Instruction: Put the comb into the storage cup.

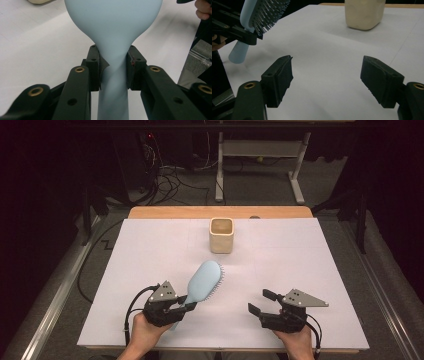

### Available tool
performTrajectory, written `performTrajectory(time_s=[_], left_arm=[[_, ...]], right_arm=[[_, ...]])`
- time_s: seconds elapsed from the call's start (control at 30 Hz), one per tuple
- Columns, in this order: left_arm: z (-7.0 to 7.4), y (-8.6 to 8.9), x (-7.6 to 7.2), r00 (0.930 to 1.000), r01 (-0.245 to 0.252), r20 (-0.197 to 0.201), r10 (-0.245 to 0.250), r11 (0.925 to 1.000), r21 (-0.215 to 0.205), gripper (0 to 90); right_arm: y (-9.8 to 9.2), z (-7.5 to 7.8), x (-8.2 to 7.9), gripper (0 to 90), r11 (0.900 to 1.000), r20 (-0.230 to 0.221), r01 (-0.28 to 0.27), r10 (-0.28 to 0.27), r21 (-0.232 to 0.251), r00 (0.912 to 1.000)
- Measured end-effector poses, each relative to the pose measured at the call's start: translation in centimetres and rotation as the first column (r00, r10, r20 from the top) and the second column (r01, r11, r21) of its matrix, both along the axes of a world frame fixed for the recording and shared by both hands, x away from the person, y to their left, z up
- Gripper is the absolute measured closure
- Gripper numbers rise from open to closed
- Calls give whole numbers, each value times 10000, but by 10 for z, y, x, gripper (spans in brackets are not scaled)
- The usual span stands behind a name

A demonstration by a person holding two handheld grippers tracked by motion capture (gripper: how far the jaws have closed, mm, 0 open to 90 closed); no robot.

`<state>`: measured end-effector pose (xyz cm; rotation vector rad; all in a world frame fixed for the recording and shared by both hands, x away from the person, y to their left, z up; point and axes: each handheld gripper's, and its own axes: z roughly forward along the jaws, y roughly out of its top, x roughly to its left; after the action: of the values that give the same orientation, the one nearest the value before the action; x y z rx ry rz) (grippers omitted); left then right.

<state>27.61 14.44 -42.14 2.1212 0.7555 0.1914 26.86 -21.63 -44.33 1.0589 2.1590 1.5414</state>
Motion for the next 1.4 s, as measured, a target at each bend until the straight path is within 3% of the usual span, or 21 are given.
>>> performTrajectory(time_s=[0.17,0.47,0.73,1.4], left_arm=[[-1,-4,2,9999,87,-67,-87,10000,-21,696],[-2,-10,5,9999,72,-110,-73,10000,-54,696],[-3,-16,8,9999,98,-109,-98,9999,-59,696],[-4,-25,8,9999,150,72,-151,9997,171,696]], right_arm=[[7,2,2,274,9987,-160,-485,487,165,9987],[22,4,8,244,9962,-488,-741,763,453,9959],[39,6,14,239,9938,-658,-1037,1061,393,9922],[77,16,26,219,9800,-1152,-1843,1922,755,9746]])
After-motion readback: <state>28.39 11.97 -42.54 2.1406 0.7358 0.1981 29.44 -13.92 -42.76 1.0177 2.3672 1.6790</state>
